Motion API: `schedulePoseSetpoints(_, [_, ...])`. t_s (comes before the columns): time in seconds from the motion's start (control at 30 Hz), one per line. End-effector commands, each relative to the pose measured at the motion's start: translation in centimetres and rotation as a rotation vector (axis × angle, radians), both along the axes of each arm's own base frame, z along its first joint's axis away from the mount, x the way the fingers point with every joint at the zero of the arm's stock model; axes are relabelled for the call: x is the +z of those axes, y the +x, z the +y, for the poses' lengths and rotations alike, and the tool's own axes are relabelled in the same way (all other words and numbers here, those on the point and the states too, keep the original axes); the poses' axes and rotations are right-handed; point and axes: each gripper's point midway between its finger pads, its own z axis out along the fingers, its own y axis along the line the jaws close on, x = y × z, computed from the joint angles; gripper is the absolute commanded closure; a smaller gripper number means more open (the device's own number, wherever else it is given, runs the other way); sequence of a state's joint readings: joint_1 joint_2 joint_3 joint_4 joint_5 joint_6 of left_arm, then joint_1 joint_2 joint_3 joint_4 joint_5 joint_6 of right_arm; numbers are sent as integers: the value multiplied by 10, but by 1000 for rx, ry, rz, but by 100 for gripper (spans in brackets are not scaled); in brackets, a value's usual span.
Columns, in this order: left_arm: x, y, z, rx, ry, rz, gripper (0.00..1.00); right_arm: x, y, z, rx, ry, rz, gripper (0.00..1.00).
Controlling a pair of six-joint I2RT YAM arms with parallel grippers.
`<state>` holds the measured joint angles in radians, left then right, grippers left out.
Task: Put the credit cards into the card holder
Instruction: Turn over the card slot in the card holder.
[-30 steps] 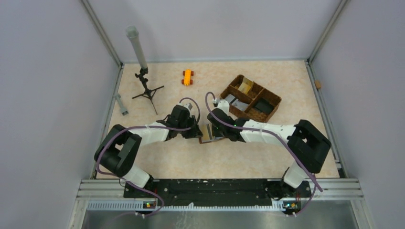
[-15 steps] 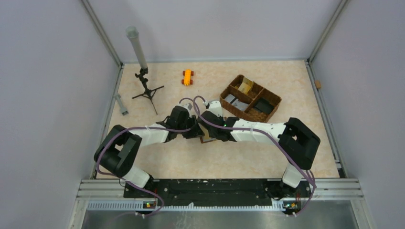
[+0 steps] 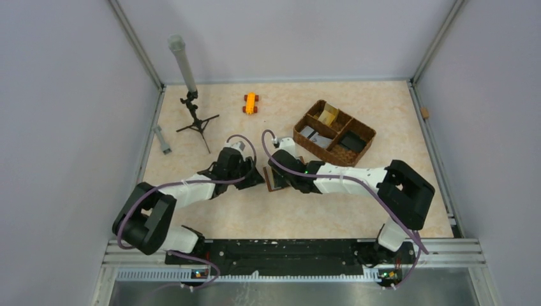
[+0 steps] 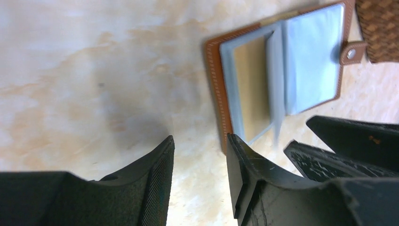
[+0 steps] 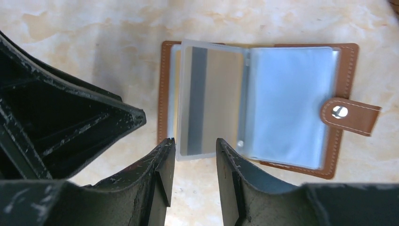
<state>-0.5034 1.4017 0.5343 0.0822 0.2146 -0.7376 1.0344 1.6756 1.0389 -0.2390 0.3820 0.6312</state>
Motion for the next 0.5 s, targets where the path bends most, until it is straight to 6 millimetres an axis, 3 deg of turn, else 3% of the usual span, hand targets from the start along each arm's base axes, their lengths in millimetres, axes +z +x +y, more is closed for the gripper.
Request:
schedulePoseSetpoints(0.0, [-3, 2, 31, 89, 47, -7, 50, 12, -7, 32, 85, 128, -1, 61])
schedulePoseSetpoints(0.23, [17, 4, 55, 153, 64, -55, 41, 15, -13, 52, 170, 206, 7, 58])
schedulePoseSetpoints(0.33, [31, 6, 58, 159, 65, -82, 30, 41, -11, 50, 199, 219, -52, 50])
schedulePoseSetpoints(0.47, [60, 11, 65, 171, 77, -142, 8, 88, 3, 25, 209, 181, -144, 35])
